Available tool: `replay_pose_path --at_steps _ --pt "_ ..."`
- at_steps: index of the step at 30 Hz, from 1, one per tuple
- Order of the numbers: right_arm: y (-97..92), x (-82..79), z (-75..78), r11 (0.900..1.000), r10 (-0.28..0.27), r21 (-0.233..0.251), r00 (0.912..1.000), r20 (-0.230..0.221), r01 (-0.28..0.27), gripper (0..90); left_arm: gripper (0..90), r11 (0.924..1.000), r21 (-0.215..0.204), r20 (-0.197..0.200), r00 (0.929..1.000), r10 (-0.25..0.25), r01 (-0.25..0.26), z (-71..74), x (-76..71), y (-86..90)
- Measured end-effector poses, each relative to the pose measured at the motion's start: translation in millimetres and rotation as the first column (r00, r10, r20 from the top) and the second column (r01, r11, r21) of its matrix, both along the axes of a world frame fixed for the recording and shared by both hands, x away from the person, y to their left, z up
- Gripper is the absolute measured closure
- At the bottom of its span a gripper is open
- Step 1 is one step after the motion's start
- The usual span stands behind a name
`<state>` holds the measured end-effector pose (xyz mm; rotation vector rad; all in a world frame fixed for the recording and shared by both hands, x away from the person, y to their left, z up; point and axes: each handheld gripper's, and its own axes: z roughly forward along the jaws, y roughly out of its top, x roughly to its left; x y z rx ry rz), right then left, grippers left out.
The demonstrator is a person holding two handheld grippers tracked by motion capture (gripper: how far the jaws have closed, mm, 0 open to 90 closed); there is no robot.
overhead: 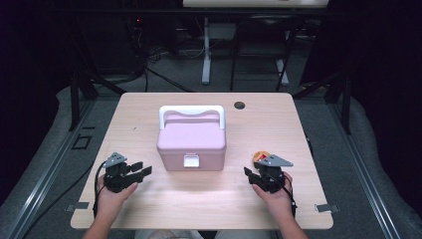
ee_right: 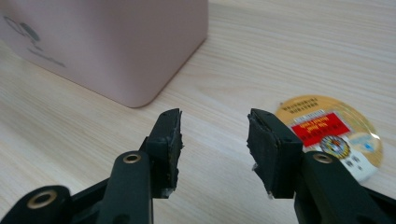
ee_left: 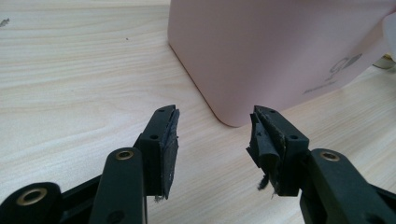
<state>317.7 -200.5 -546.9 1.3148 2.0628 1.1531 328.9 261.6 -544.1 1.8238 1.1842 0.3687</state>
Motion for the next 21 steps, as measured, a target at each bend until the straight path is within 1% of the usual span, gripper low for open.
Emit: replay_pose_path --at_steps 1,2,4,6,9,10,11,12,14,15,17,19,21 --pt "3.0 1.6 1.8 0.9998 0.018 0.0 0.9998 0.002 -0.018 53.7 51.2 0.9999 0.003 0.005 0.9999 0.012 -0.012 2.0 1.2 -0.2" --pt "4.0 1.8 3.2 0.9997 0.023 -0.013 0.9997 0.002 -0.023 53.6 51.5 0.9999 0.003 0.005 0.9999 0.012 -0.012 2.0 1.2 -0.2" --pt "5.2 2.0 3.9 0.9996 0.026 -0.011 0.9997 0.005 -0.026 53.6 51.6 0.9998 -0.018 -0.005 1.0 0.008 -0.008 3.4 3.3 0.2" --pt "8.5 4.4 6.3 0.9991 0.04 -0.009 0.9991 -0.015 -0.041 53.6 52.3 0.9998 -0.017 -0.025 0.9997 0.004 -0.005 6.0 6.6 -0.3" --pt "10.9 6.6 9.2 0.9988 0.042 -0.024 0.9988 -0.026 -0.043 53.6 53.2 1.0 -0.009 -0.027 0.9996 0.002 -0.002 9.2 8.0 -0.2" --pt "11.7 7.6 10.9 0.9988 0.045 -0.02 0.9987 -0.023 -0.046 54.0 53.3 0.9999 -0.016 -0.025 0.9997 0.003 -0.004 10.4 9.2 -0.4" --pt "13.3 8.8 15.0 0.9988 0.048 -0.01 0.9986 -0.025 -0.048 54.2 54.1 0.9999 -0.013 -0.025 0.9996 0.01 -0.01 14.8 11.6 -0.2" --pt "13.3 8.8 15.0 0.9988 0.048 -0.01 0.9986 -0.025 -0.048 54.2 54.3 0.9999 -0.013 -0.025 0.9996 0.01 -0.01 14.8 11.6 -0.2" --pt "15.7 10.3 19.5 0.9987 0.05 -0.008 0.9987 -0.012 -0.05 54.1 54.8 0.9995 -0.031 -0.024 0.9997 0.01 -0.01 21.5 16.0 -0.7" --pt "16.2 11.2 20.3 0.9988 0.048 -0.01 0.9988 -0.009 -0.048 54.1 55.1 0.9995 -0.031 -0.024 0.9997 0.01 -0.01 21.5 16.0 -0.7" --pt "16.5 12.3 21.1 0.9989 0.046 -0.007 0.9989 -0.005 -0.047 54.0 56.0 0.9996 -0.025 -0.018 0.9997 0.014 -0.014 26.1 19.0 -1.3" --pt "17.1 13.9 22.9 0.9993 0.038 -0.002 0.9992 0.012 -0.038 54.0 56.5 0.9992 -0.036 -0.013 0.9998 0.018 -0.018 29.7 22.1 -0.9" --pt "17.8 15.1 24.6 0.9995 0.029 0.014 0.9993 0.022 -0.029 56.9 57.1 0.9992 -0.03 -0.012 0.9996 0.026 -0.026 32.6 25.7 -0.7"
